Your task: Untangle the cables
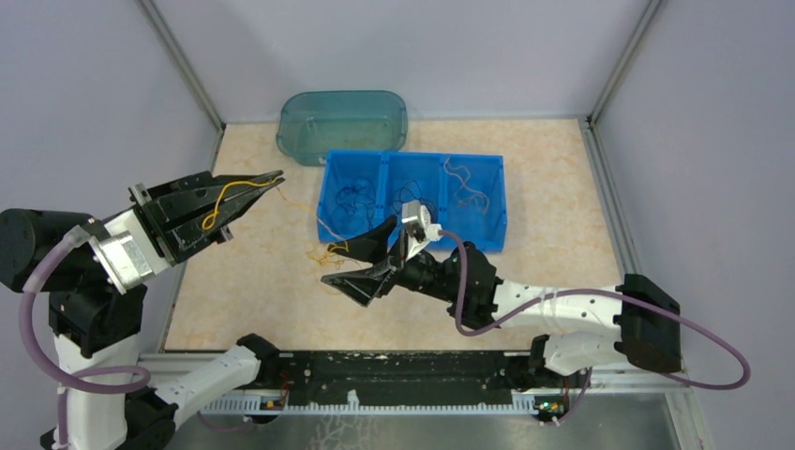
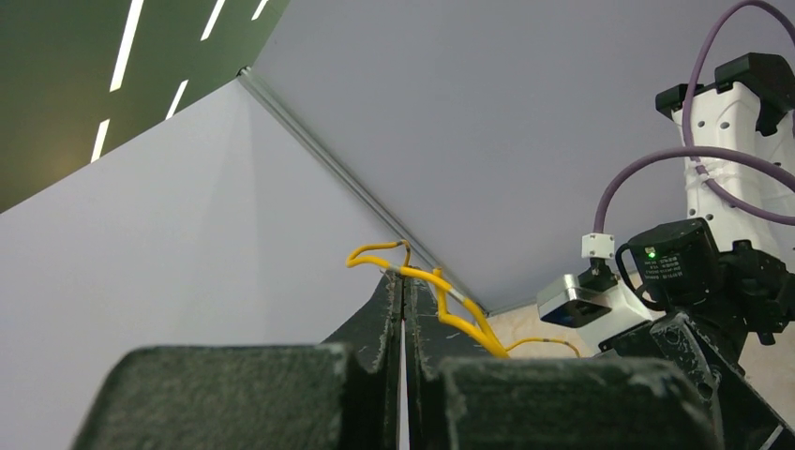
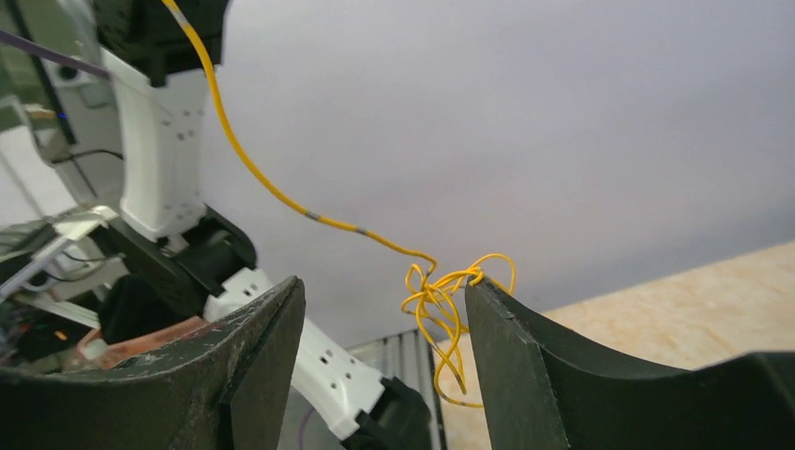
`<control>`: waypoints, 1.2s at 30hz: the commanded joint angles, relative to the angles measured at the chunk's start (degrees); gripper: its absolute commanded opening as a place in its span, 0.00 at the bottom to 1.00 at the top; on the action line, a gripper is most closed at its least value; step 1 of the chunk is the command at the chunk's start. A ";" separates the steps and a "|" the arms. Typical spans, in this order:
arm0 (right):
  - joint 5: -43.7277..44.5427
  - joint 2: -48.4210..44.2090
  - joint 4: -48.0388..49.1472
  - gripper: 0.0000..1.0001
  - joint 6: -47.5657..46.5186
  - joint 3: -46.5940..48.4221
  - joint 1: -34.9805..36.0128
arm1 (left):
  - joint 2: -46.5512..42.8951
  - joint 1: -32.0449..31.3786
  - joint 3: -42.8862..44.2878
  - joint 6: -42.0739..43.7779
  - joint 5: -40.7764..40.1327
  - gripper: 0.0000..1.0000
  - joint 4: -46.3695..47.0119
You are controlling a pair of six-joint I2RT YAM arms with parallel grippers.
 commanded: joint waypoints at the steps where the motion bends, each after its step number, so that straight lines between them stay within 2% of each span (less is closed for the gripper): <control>1: 4.47 -0.86 -3.24 0.64 -5.12 3.01 0.50 | 0.39 0.39 0.04 -1.34 1.34 0.02 1.94; 8: 9.47 -1.36 -8.05 0.67 -7.02 1.48 0.50 | 0.76 0.88 0.53 -1.93 1.86 0.02 2.41; 11: 12.15 -2.74 -12.90 0.74 -8.28 1.73 0.60 | 0.81 0.96 0.47 -1.93 2.10 0.02 2.44; 16: 13.64 -5.34 -14.21 0.83 -10.04 1.83 0.68 | 0.79 1.03 0.11 -1.93 2.09 0.02 2.46; 18: 13.55 -5.59 -15.38 0.91 -10.78 3.24 0.68 | 0.89 1.07 0.20 -2.04 2.21 0.02 2.49; 22: 11.37 -5.55 -13.30 0.92 -10.39 4.58 0.68 | 1.09 1.12 0.09 -2.18 2.23 0.02 2.63; 25: 8.99 -4.74 -8.58 0.89 -9.05 4.93 0.68 | 1.18 1.19 0.01 -2.27 2.27 0.02 2.75; 28: 6.53 -2.26 -4.38 0.80 -6.49 6.42 0.68 | 1.36 1.24 -0.08 -2.50 2.37 0.02 3.08; 33: 0.83 3.52 5.97 0.52 1.33 6.42 0.68 | 1.61 1.27 -0.25 -2.72 2.42 0.02 3.77; 34: -0.34 4.71 8.18 0.42 3.32 6.00 0.68 | 1.64 1.27 -0.38 -2.66 2.42 0.02 3.96; 36: -2.27 6.60 10.52 0.36 6.63 5.74 0.68 | 1.76 1.26 -0.53 -2.44 2.42 0.02 4.12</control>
